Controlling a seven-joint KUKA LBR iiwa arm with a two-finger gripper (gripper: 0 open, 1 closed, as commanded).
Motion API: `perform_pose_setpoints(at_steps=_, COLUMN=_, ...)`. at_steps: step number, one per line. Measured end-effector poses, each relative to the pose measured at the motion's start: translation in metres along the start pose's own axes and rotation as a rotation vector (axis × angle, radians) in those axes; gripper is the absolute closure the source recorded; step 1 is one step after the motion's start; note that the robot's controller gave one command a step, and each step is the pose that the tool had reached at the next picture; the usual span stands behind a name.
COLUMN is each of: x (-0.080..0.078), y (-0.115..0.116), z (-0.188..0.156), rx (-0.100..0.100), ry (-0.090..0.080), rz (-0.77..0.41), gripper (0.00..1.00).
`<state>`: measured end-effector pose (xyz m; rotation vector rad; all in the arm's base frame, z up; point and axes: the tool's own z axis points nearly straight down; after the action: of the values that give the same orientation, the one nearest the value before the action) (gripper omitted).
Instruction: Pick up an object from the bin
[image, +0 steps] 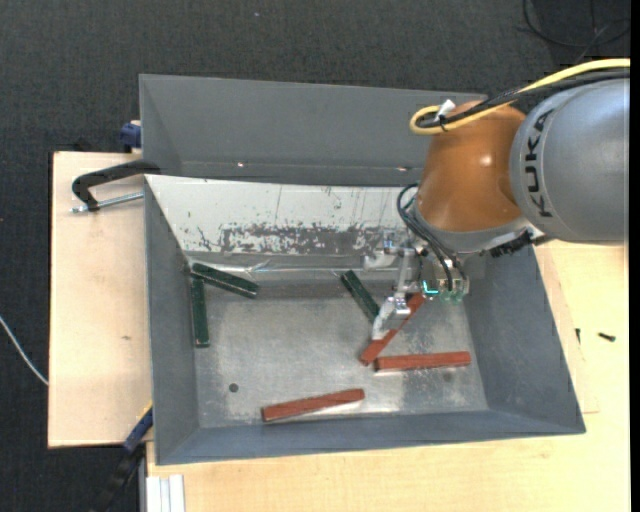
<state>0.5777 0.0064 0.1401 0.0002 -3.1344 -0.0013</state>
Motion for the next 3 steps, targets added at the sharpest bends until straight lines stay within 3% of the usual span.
perform_pose_setpoints(at_steps=1, x=-0.002, y=0.000, z=-0.005, rx=0.000, ry=-0.009, rz=0.000, gripper=0.00)
perform_pose_setpoints(at_steps=2, x=0.068, y=-0.058, z=0.063, rx=0.001, ry=-0.038, rz=-0.044, gripper=0.00)
perform_pose_setpoints(at_steps=3, x=0.043, y=-0.062, z=0.042, rx=0.001, ry=-0.012, rz=-0.158, gripper=0.00)
